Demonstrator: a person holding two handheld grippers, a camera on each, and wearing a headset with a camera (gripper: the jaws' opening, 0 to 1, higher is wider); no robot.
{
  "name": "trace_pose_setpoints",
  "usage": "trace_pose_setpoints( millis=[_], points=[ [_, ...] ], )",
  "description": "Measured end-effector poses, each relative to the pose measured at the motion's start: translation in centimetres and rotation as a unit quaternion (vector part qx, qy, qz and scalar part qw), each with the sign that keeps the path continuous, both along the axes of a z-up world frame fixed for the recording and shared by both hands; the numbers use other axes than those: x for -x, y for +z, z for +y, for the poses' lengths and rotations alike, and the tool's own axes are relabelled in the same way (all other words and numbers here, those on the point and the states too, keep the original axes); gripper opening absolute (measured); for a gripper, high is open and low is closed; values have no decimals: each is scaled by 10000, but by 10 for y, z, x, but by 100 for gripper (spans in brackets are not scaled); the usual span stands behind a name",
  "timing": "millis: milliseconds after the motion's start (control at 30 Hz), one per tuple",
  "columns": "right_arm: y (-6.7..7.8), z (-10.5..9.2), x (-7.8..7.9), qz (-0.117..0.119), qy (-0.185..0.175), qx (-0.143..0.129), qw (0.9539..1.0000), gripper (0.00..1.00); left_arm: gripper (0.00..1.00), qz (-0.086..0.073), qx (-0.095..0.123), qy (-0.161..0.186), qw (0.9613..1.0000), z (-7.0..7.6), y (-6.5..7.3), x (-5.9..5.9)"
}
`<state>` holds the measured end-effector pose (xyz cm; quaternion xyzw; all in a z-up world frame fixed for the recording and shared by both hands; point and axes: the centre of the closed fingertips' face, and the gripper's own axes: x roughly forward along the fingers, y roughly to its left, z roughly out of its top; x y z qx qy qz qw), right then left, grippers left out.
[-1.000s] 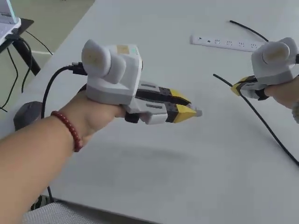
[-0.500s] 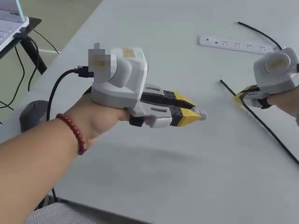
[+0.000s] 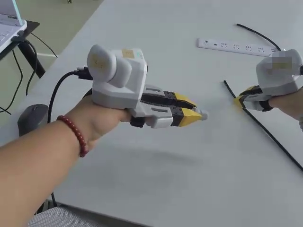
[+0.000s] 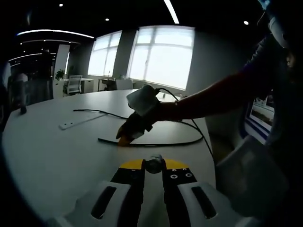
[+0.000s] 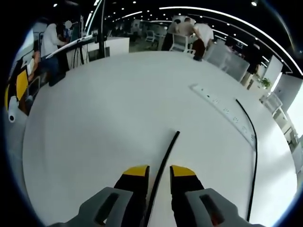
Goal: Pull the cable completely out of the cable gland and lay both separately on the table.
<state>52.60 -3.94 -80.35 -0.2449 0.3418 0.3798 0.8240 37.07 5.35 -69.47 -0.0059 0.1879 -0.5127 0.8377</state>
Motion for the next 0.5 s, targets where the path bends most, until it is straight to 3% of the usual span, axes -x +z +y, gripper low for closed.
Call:
trace_pose_setpoints(
  millis=[300,367,500],
  points=[
    [30,6,2,-274,-30,-500,9984,33,15,63,-13,109,9999,3,-5,-3],
    [36,7,2,-367,-42,-589,9976,42,15,82,6,118,9999,3,-5,-3],
    [43,6,7,-427,-32,-694,9967,48,15,72,7,137,9999,3,-6,-4]
  ],
)
